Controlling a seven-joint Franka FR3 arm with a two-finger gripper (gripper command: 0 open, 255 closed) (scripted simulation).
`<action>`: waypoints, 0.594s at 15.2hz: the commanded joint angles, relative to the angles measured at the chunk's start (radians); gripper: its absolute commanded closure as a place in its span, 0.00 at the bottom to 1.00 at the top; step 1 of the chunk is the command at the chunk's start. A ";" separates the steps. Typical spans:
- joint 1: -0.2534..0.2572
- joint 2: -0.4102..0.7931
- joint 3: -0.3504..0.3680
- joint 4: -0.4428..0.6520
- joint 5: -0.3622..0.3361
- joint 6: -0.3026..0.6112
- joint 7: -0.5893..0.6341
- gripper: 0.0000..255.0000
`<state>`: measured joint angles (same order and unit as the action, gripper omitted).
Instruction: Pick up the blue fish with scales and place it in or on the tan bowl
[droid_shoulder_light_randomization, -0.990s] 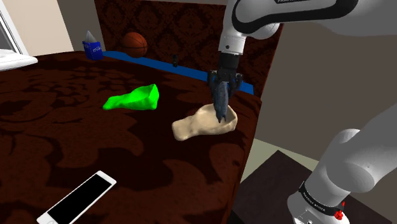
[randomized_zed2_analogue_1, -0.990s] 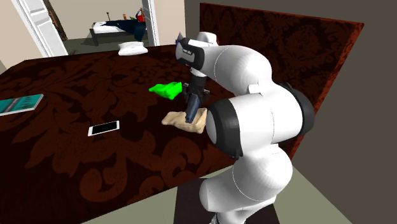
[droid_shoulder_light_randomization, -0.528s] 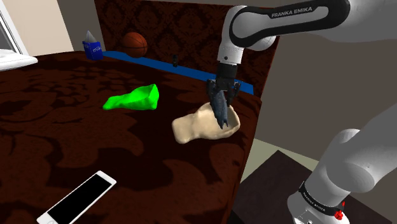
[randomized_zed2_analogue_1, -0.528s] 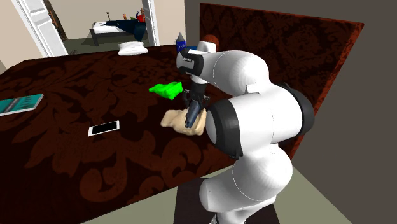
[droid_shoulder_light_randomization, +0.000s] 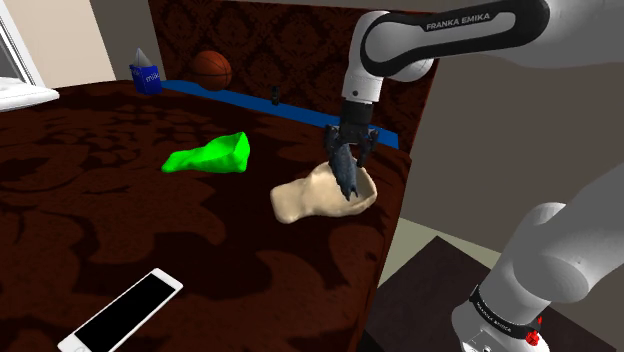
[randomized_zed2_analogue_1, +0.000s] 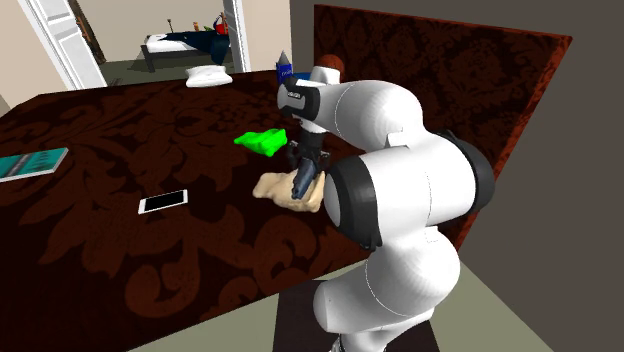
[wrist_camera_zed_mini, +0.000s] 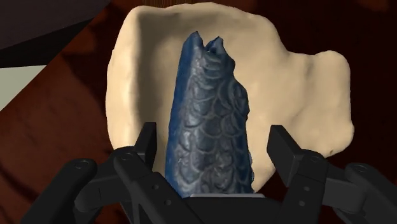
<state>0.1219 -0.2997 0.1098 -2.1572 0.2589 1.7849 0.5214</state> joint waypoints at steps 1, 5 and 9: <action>0.001 0.001 0.000 -0.002 0.000 -0.003 -0.001 0.00; 0.002 0.002 0.002 -0.004 0.001 0.000 0.001 0.00; -0.009 0.010 -0.016 0.127 -0.012 -0.125 0.007 0.00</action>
